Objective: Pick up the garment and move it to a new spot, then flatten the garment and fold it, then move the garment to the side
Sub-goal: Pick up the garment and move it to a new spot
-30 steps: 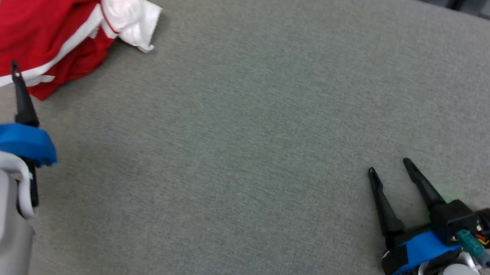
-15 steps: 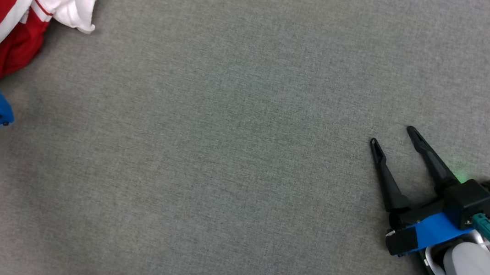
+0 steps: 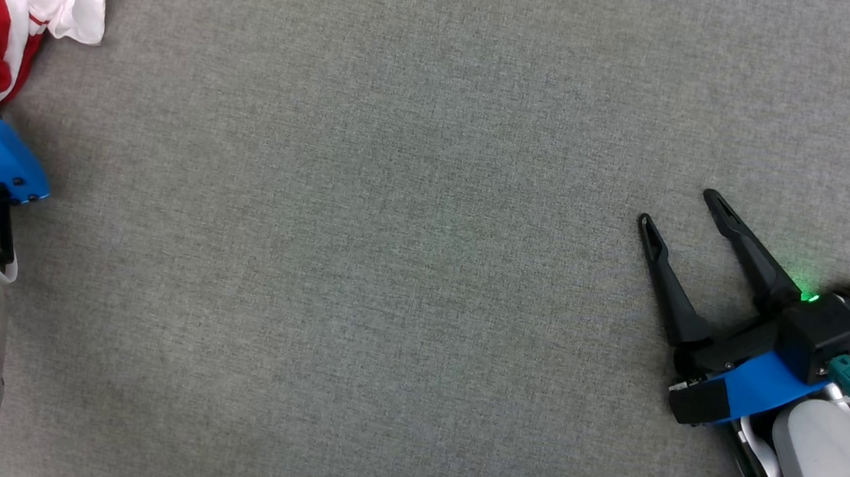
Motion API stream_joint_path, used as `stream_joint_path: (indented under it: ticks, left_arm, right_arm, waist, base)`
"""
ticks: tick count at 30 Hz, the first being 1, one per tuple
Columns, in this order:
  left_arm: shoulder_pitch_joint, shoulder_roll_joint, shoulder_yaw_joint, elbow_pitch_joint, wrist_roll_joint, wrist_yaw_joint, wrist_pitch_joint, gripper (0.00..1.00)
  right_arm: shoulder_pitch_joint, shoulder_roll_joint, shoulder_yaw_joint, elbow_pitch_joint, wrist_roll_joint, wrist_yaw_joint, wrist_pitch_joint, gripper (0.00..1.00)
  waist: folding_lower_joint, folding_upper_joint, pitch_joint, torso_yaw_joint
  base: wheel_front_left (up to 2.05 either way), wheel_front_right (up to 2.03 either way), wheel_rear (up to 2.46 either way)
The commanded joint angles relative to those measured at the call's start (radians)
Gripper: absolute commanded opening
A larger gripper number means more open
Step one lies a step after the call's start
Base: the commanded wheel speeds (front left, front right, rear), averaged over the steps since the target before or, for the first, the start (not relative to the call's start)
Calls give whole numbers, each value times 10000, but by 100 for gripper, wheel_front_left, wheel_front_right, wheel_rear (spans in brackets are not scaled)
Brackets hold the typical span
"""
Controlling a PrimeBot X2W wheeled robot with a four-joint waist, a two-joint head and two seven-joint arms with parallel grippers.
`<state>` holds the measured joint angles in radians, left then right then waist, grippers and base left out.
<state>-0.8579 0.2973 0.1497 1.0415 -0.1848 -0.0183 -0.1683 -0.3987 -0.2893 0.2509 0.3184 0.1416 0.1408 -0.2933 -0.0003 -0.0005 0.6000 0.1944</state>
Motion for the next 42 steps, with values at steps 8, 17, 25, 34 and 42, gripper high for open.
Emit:
stream_joint_path:
  ticks: [8, 17, 25, 34, 42]
  left_arm:
    - [-706, 284, -486, -206, 400, -130, -920, 0]
    - [-544, 175, -1110, -2171, 898, -462, -978, 0]
    - [44, -755, -2245, -3361, 1155, -898, -981, 0]
    - [679, -2035, -3799, -3356, 755, -1124, -982, 0]
    - [1417, -2452, -5503, -3444, -593, -1110, -983, 0]
  right_arm:
    - [941, -365, -612, 1939, 172, -184, 519, 100]
    - [988, 664, -435, 1757, 79, -109, 369, 100]
    - [1054, 1421, -611, 2004, 99, -103, 294, 100]
    - [1442, 1838, -638, 2293, 50, -103, 290, 100]
    - [1521, 2033, -514, 2421, 65, -103, 288, 100]
  waist:
    - [3, 5, -484, -164]
    - [3, 5, -1792, -465]
    - [3, 5, -3055, -1413]
    - [3, 5, -3665, -2920]
    - [3, 5, -3840, -3849]
  base:
    - [0, 0, 0]
    - [0, 0, 0]
    - [0, 0, 0]
    - [0, 0, 0]
    - [0, 0, 0]
